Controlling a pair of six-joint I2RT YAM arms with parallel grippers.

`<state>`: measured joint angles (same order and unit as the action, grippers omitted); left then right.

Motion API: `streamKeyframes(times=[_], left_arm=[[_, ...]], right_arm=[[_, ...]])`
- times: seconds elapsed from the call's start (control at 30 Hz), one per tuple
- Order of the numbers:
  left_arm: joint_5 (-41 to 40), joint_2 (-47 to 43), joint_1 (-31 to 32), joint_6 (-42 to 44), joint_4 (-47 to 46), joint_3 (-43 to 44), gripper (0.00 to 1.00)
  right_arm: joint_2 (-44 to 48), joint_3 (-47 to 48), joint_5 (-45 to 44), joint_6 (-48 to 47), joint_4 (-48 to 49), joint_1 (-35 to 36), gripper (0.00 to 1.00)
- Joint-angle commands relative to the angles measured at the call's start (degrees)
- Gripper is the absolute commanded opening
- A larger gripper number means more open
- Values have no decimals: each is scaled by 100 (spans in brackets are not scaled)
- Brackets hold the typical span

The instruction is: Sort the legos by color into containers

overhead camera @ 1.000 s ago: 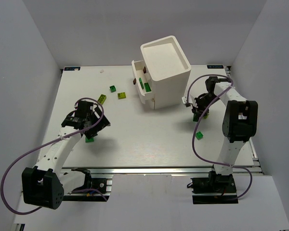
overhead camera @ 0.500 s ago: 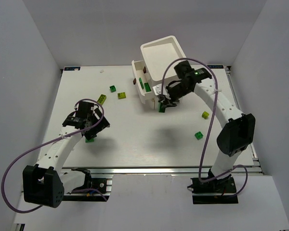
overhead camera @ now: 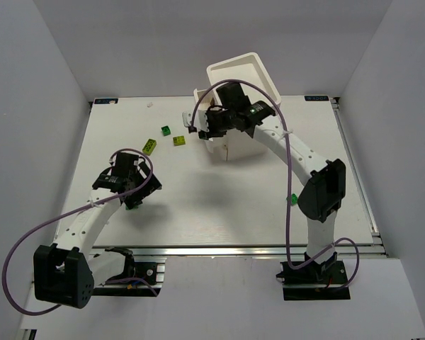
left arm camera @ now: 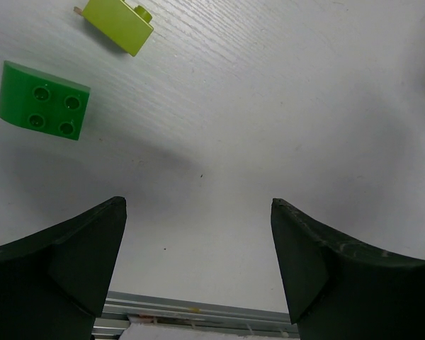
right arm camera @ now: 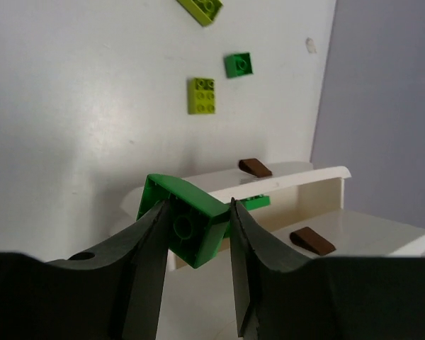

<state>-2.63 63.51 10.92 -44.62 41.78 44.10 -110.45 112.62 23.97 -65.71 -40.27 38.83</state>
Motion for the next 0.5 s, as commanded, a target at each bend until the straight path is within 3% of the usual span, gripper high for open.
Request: streamKeyframes(times=[0.0,0.2,0.47], left_arm=[[-106,-198,-28,-47,-152,-85,93],[-158,-303,-28,-38,-214,-164,94],[-167,-400,-28,-64,-293,-279,95]], right_arm=[[-274,339,-901,-115,686,55,8],[-556,252,-1745,-863,1206,90,8],[-627,94,-2019,-1821,1311,37,9]])
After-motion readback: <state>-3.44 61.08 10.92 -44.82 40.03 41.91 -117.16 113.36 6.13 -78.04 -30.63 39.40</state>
